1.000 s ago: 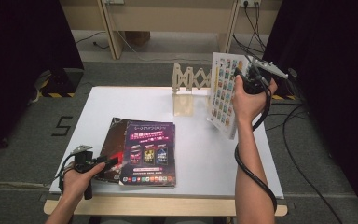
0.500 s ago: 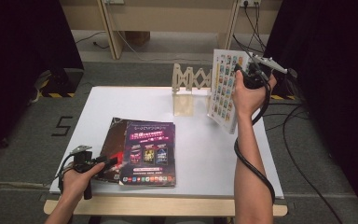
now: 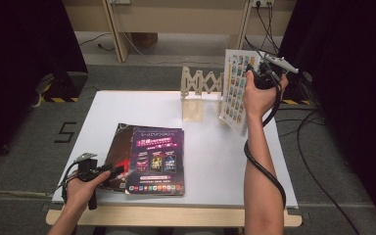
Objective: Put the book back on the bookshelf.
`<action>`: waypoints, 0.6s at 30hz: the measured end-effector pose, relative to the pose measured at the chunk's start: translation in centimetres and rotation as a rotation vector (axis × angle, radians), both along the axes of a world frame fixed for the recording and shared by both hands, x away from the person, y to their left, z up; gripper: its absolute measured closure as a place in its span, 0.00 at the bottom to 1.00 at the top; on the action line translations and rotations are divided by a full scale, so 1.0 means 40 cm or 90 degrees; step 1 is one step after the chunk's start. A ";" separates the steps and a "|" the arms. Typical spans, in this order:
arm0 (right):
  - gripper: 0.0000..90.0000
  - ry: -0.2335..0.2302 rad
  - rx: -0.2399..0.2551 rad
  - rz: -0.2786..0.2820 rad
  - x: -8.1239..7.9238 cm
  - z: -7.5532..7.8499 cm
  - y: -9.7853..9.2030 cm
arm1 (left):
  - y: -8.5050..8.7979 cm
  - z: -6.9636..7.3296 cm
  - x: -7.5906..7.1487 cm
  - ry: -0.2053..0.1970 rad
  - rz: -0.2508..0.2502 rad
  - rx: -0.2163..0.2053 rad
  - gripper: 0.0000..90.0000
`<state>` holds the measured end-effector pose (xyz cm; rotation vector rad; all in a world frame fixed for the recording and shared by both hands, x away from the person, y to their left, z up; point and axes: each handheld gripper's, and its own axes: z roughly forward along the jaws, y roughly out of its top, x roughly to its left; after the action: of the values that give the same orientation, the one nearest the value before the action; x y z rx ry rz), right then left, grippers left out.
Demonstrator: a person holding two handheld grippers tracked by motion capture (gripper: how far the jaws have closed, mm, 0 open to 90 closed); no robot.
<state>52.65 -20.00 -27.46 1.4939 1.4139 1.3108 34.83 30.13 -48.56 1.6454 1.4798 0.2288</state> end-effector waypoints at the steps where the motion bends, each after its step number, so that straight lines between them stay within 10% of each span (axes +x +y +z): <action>1: 0.82 0.000 -0.002 -0.001 0.005 -0.004 0.003 | 0.001 0.000 -0.001 0.000 0.000 0.002 0.41; 18: 0.82 0.003 -0.011 -0.004 0.055 -0.021 0.018 | 0.010 -0.004 -0.001 0.003 0.007 -0.001 0.41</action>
<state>54.83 -19.27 -28.30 1.4902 1.4196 1.2879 34.78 30.53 -48.72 1.6381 1.4929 0.2293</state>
